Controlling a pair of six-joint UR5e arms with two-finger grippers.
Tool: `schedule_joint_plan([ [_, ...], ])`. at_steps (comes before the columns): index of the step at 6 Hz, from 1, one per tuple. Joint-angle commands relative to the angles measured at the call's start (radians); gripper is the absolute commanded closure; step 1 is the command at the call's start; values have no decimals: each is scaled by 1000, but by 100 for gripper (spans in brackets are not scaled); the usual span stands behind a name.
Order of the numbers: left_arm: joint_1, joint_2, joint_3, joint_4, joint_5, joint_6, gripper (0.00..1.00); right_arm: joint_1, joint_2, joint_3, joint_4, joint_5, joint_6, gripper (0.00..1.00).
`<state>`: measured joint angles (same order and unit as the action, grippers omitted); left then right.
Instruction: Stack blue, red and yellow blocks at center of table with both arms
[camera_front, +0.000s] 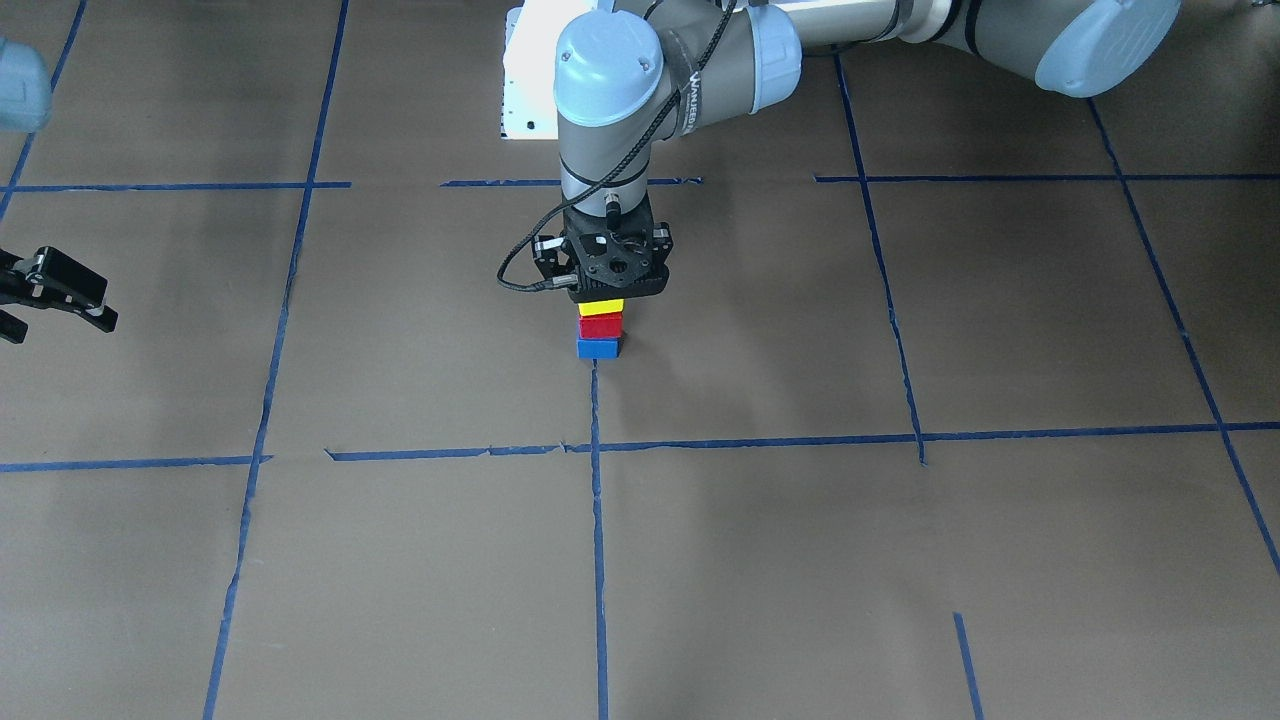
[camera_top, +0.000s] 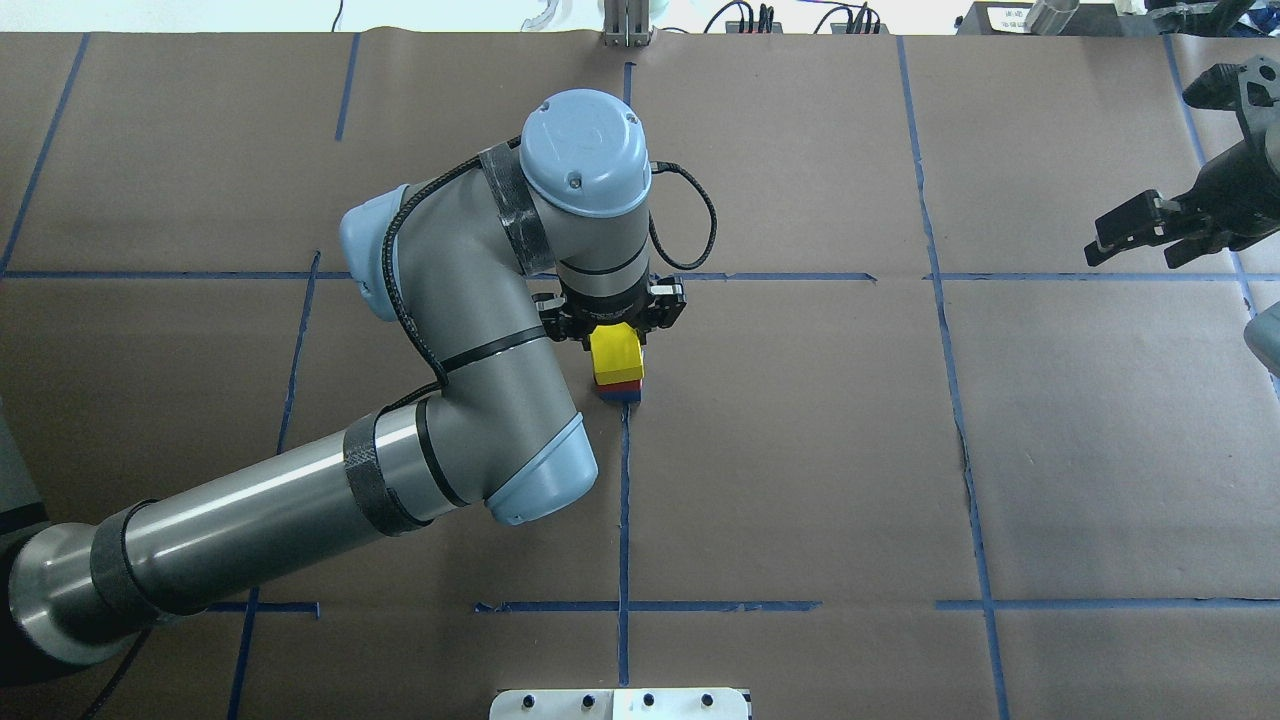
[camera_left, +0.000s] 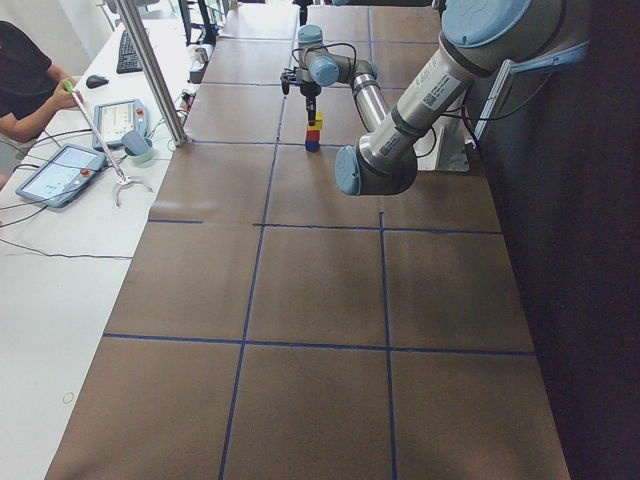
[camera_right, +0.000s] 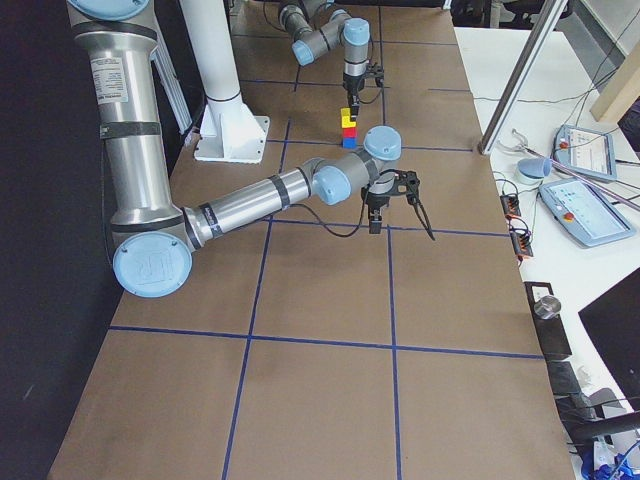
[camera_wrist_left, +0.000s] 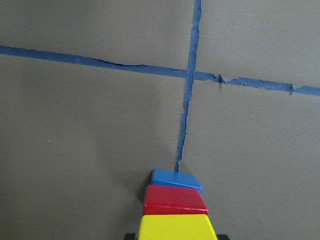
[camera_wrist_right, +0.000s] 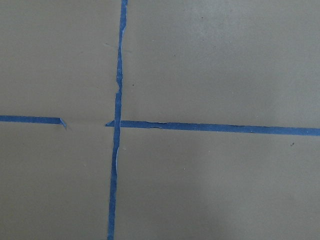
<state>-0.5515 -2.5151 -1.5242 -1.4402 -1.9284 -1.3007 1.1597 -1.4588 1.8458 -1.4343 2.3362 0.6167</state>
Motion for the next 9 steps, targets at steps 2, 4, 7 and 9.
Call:
schedule_joint_plan([
  [2, 21, -5, -1, 1, 38, 0, 0, 0, 0, 0, 0, 0, 2, 0],
  [4, 21, -11, -22, 3, 54, 0, 0, 0, 0, 0, -2, 0, 2, 0],
  [7, -60, 51, -150, 7, 49, 18, 0, 2, -3, 6, 0, 5, -6, 0],
  [9, -115, 285, -372, 15, 43, 243, 0, 47, -6, 4, -8, 12, -15, 0],
])
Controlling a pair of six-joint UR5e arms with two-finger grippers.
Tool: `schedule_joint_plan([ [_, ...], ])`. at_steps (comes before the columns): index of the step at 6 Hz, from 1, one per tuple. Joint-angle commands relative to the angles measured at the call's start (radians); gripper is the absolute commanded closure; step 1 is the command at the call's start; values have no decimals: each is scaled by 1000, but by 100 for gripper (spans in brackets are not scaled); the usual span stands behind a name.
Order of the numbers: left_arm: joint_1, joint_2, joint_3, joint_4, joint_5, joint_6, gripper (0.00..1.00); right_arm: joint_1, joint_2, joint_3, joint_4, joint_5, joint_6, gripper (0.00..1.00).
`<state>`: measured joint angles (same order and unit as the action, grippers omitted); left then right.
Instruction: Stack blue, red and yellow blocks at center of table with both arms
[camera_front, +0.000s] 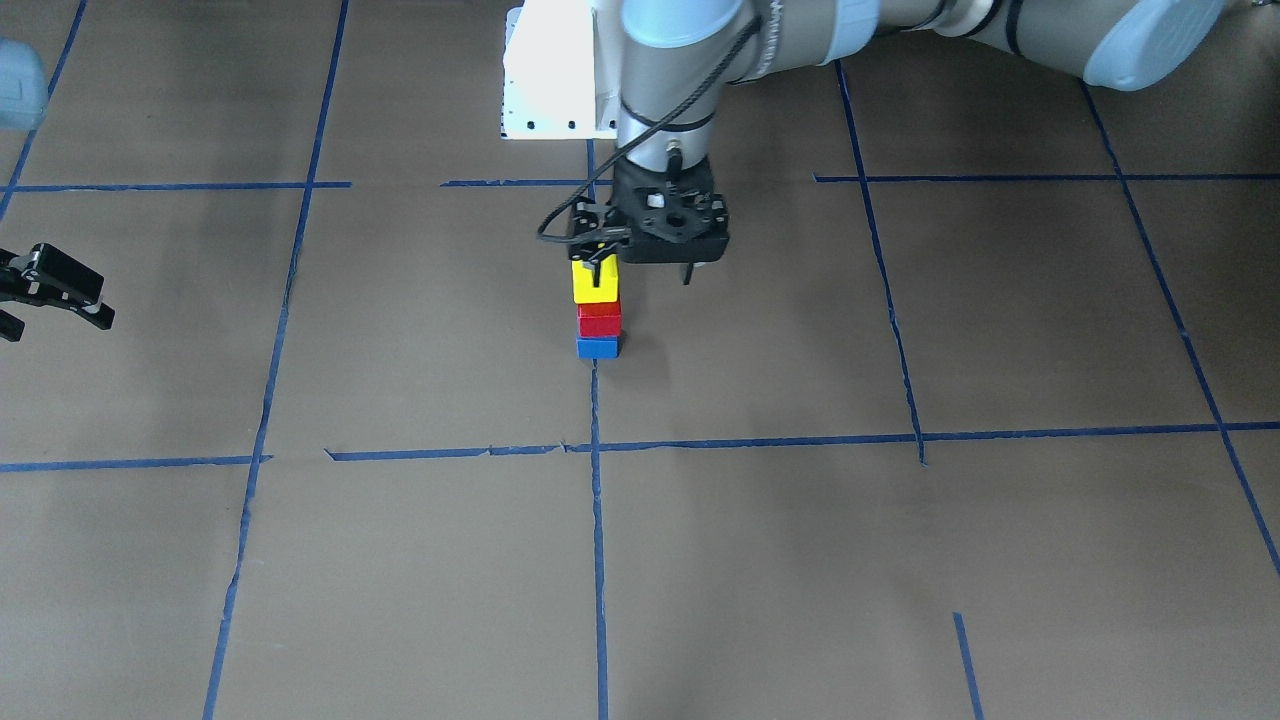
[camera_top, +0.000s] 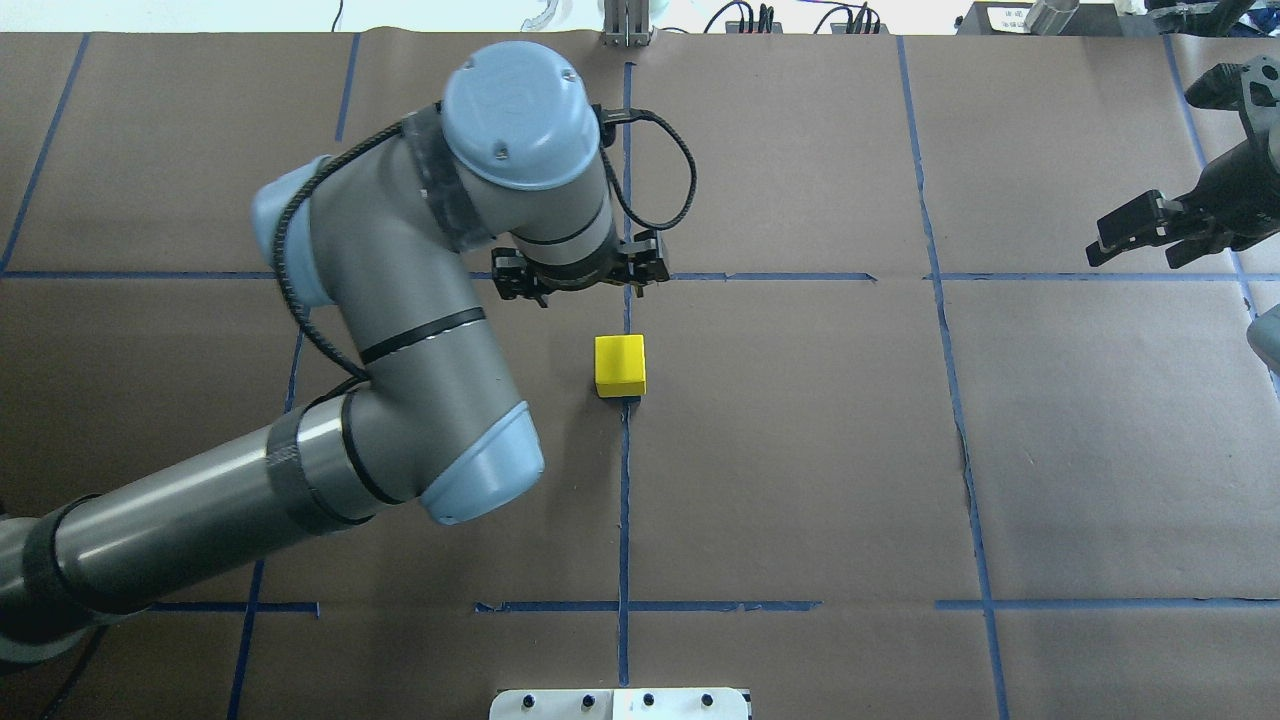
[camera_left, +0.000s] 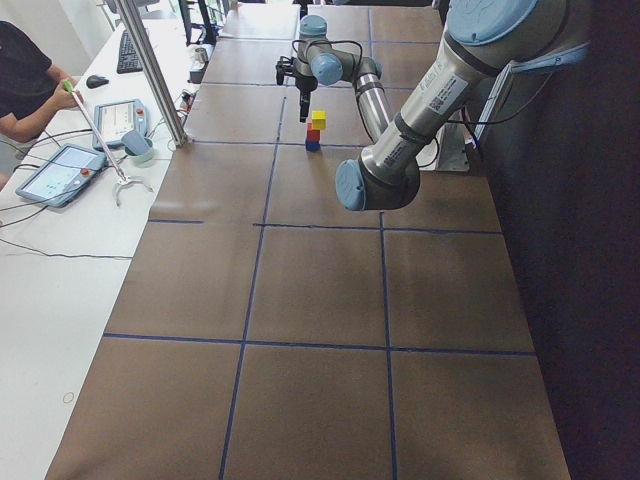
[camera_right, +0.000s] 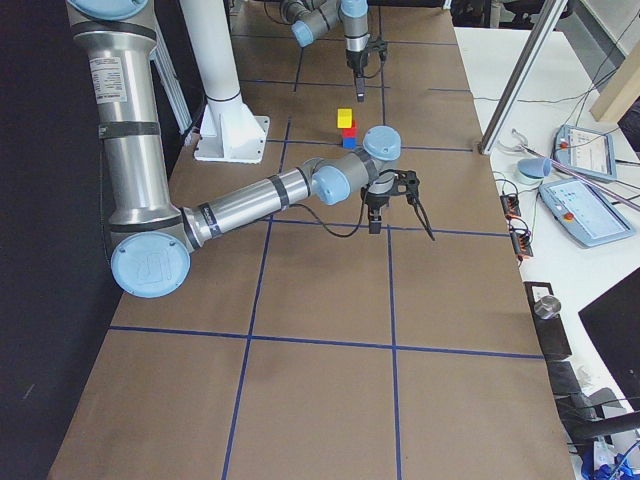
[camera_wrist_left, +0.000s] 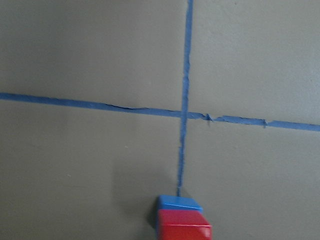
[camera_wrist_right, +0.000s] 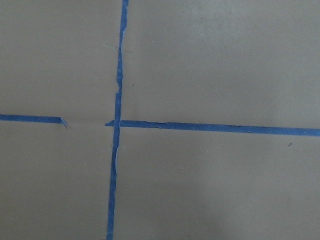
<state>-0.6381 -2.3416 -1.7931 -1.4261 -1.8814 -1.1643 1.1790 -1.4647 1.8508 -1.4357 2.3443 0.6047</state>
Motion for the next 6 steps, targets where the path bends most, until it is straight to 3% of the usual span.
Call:
schedule_joint_plan([
  [1, -64, 217, -168, -10, -7, 247, 0, 86, -8, -8, -15, 4, -52, 0],
  [2, -148, 329, -192, -16, -78, 399, 0, 155, -28, -21, -28, 6, -169, 0],
  [4, -390, 610, -184, -182, -272, 756, 0, 301, -84, -12, -193, 21, -482, 0],
  [5, -497, 714, -134, -227, -353, 922, 0, 350, -151, -16, -207, 20, -616, 0],
  [6, -617, 752, -44, -231, -467, 1046, 0, 378, -205, -10, -207, 21, -669, 0],
])
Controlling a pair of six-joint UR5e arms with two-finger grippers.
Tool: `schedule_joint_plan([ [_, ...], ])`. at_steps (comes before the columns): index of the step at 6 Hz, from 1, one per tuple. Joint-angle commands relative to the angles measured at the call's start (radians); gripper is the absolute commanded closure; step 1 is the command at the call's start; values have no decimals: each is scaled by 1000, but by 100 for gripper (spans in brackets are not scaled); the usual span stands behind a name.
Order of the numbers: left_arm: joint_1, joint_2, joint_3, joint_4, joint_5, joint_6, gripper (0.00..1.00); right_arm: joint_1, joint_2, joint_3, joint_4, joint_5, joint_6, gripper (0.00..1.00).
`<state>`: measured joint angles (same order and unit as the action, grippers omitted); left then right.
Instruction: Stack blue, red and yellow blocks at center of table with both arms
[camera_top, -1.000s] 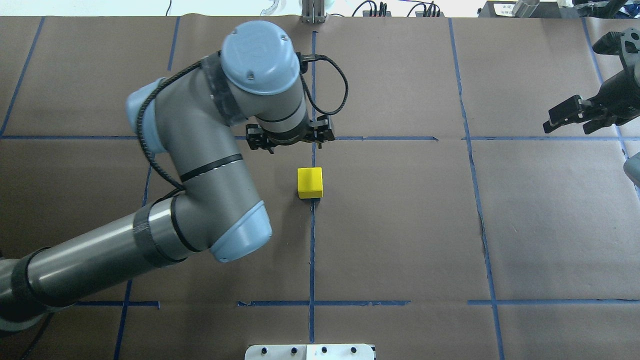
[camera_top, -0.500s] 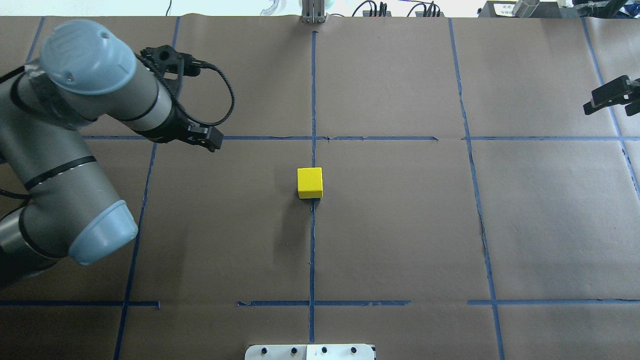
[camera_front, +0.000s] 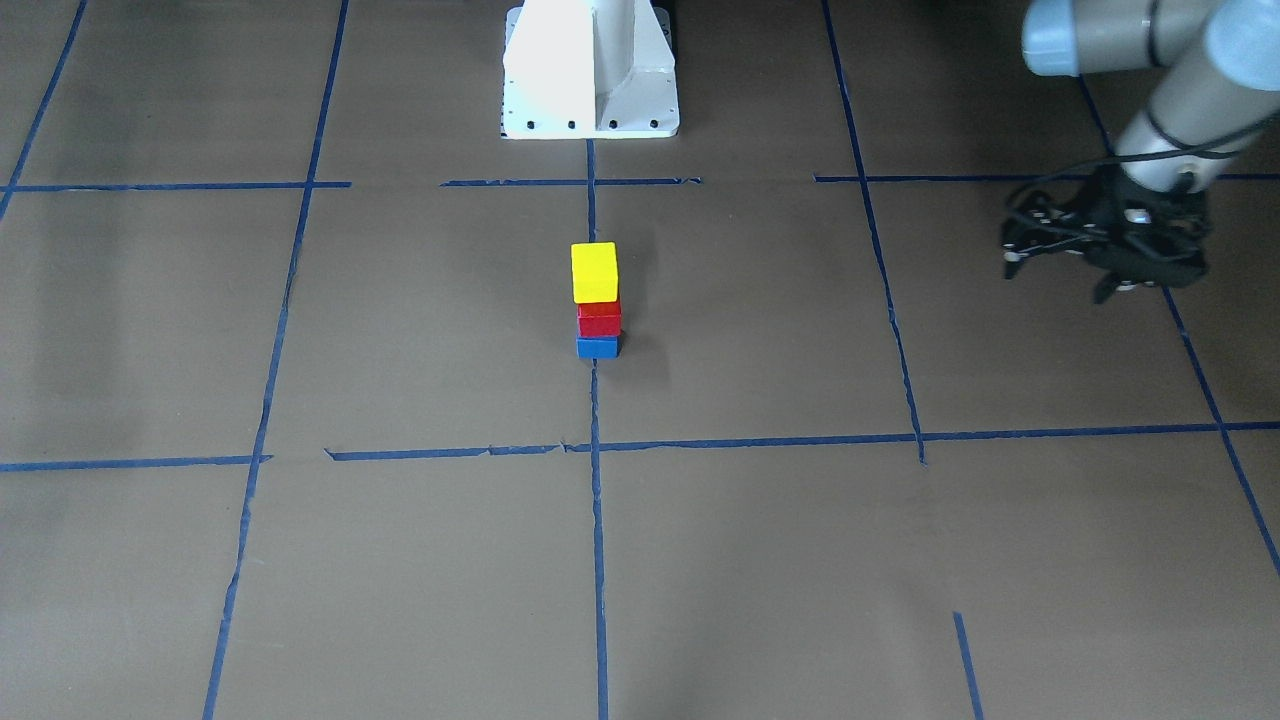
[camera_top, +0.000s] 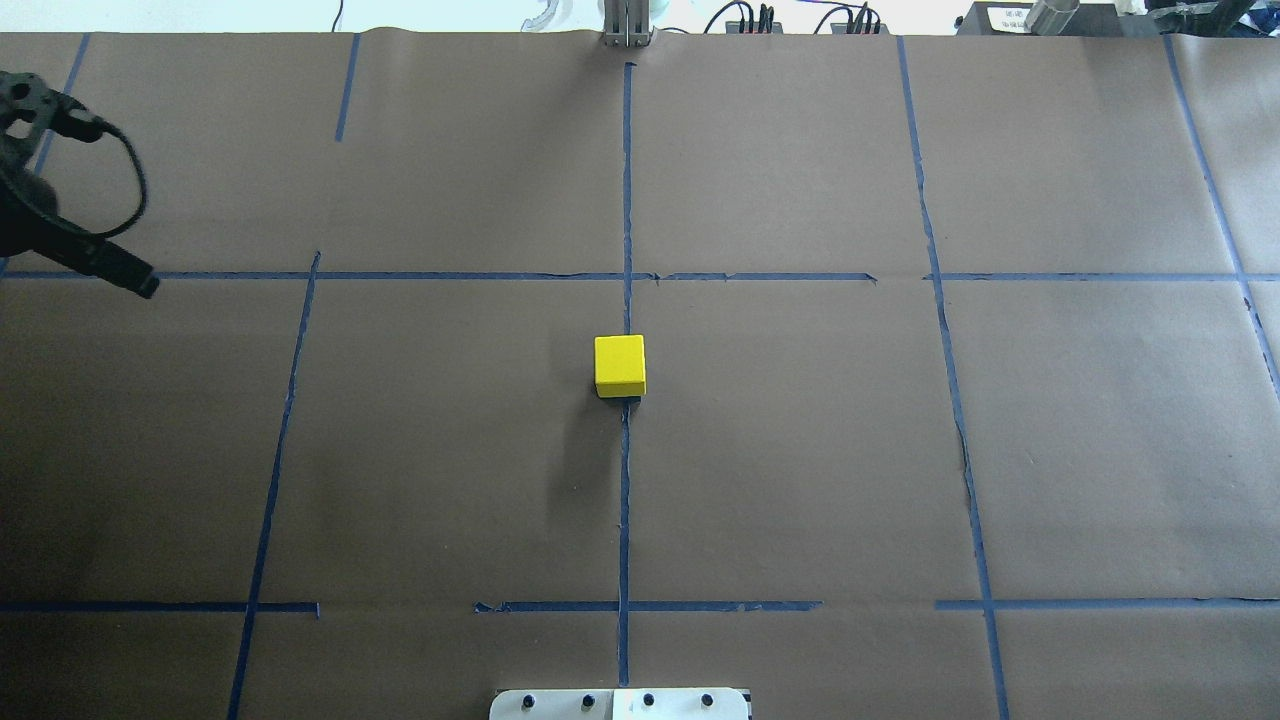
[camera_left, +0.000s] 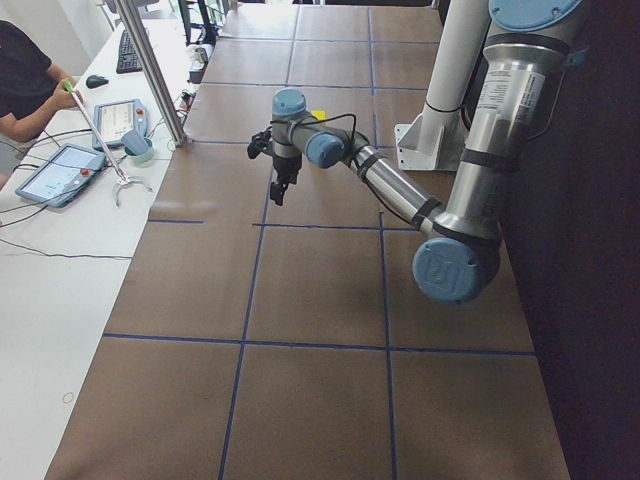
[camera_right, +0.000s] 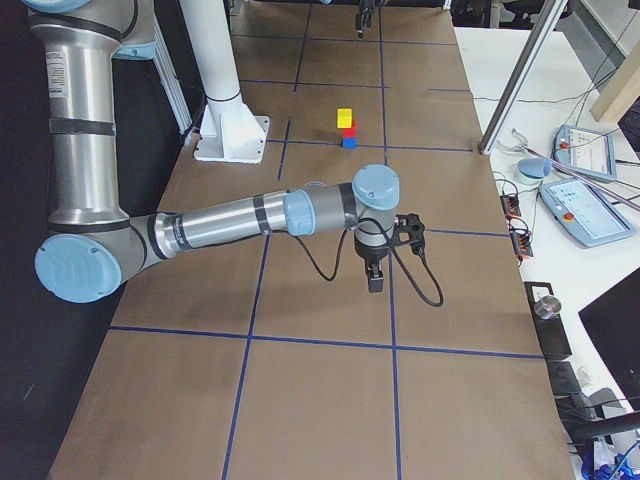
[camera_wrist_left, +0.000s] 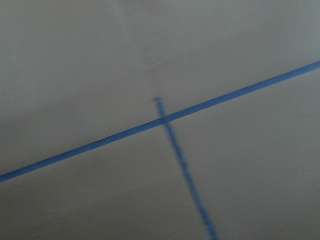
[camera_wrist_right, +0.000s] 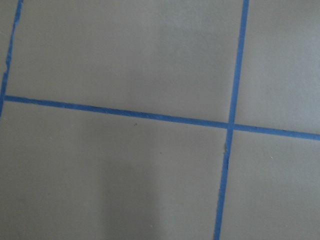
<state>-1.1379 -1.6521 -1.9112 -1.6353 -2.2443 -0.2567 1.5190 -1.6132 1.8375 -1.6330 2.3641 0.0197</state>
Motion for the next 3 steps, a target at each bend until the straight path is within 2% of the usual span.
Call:
schedule_joint_plan([
  [1, -194, 131, 113, -17, -133, 248, 0, 47, -85, 3, -10, 1, -90, 0],
  [2, -286, 136, 179, -6, -130, 375, 0, 47, -112, 17, -10, 1, -127, 0],
  [3, -310, 135, 223, 3, -129, 382, 0, 50, -125, 11, -10, 1, -171, 0],
])
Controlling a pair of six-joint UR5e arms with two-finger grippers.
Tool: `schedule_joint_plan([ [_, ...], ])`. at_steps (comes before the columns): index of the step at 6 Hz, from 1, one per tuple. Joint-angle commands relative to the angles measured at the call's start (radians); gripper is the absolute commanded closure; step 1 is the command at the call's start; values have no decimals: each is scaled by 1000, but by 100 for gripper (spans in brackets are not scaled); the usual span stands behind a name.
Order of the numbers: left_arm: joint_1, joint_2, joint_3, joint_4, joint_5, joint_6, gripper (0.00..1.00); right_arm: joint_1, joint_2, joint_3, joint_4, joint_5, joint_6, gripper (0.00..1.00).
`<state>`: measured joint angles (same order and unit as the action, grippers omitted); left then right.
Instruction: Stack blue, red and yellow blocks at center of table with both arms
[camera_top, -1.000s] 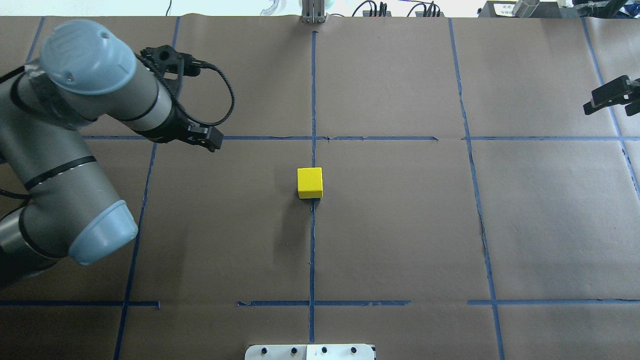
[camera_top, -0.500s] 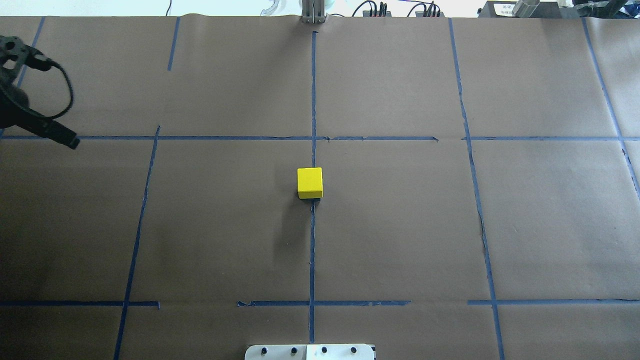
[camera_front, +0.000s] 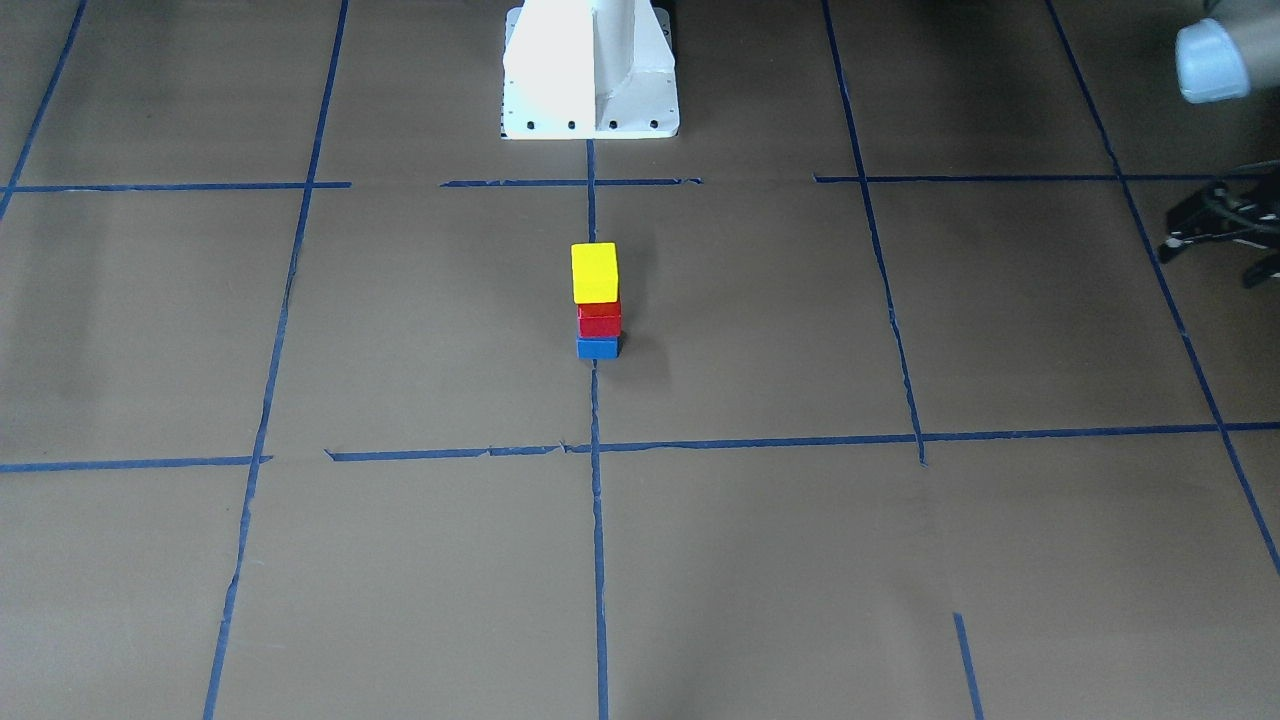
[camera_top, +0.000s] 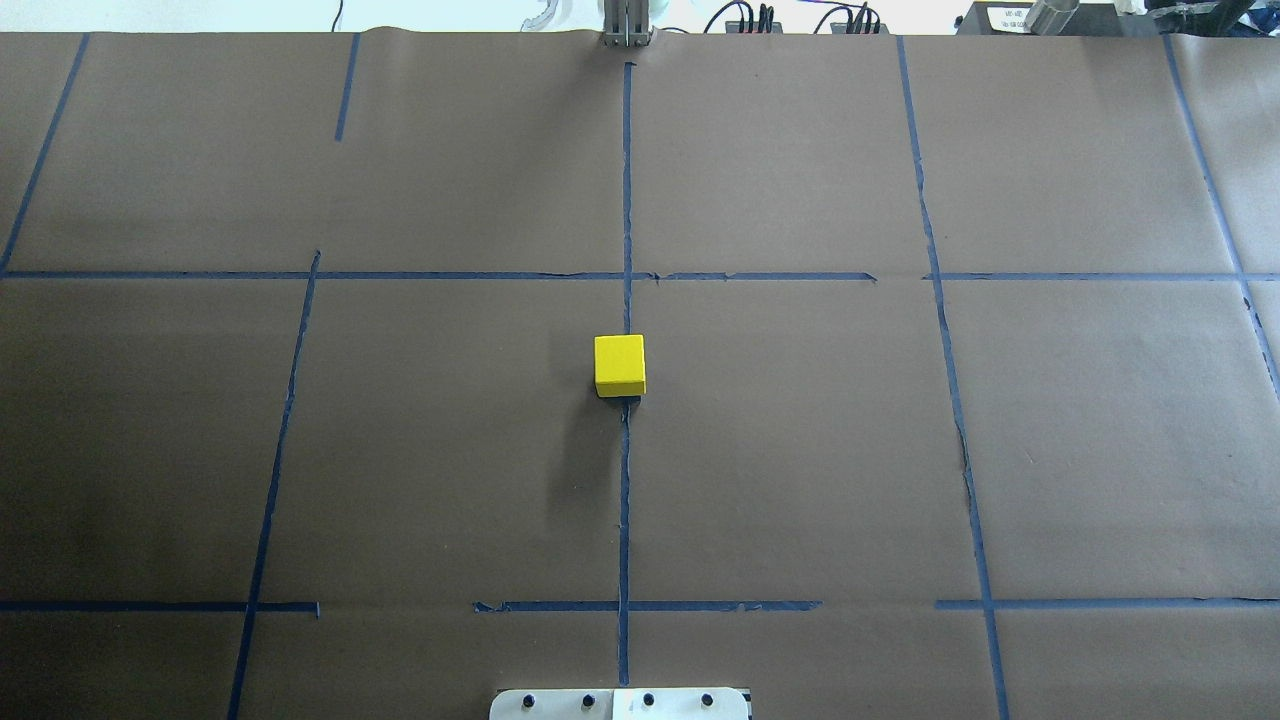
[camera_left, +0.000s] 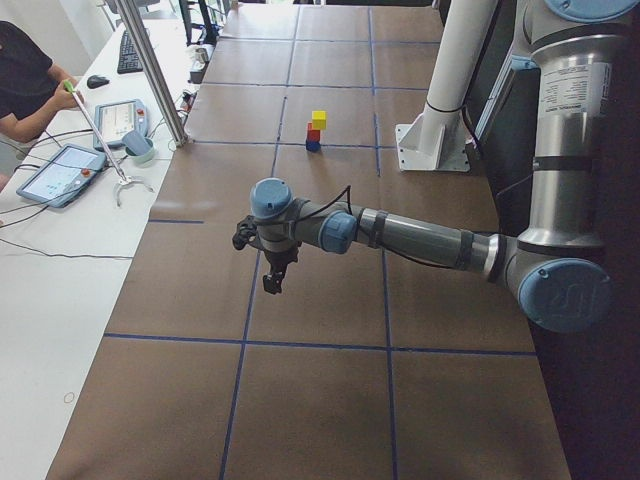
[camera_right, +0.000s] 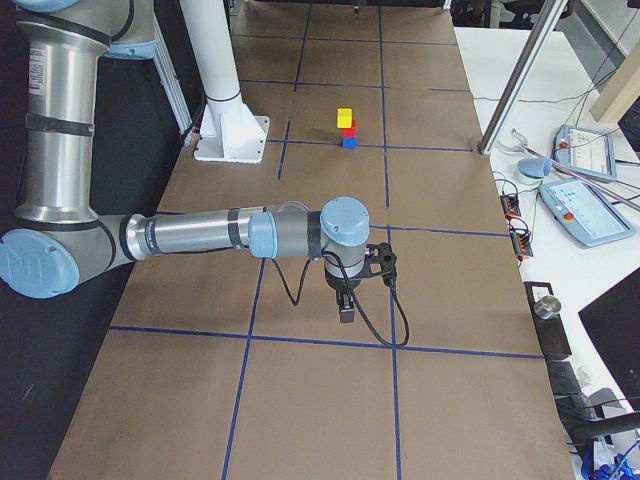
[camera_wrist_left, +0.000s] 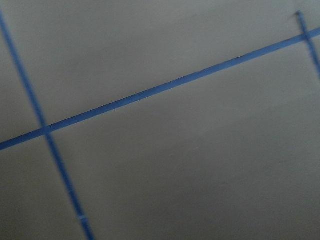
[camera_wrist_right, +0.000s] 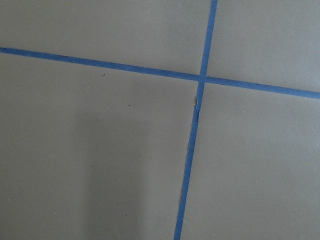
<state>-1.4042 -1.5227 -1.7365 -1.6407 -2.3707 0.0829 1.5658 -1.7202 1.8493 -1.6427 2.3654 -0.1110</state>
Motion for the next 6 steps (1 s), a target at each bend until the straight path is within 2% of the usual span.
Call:
schedule_joint_plan([
  [1, -50, -7, 48, 98, -4, 40, 0, 7, -30, -2, 1, 0, -42, 0],
  [2, -50, -7, 32, 148, -8, 31, 0, 4, -29, 2, 3, 0, -42, 0],
  [6, -50, 7, 49, 136, -6, -20, 0, 2, -22, -2, 6, 0, -38, 0],
])
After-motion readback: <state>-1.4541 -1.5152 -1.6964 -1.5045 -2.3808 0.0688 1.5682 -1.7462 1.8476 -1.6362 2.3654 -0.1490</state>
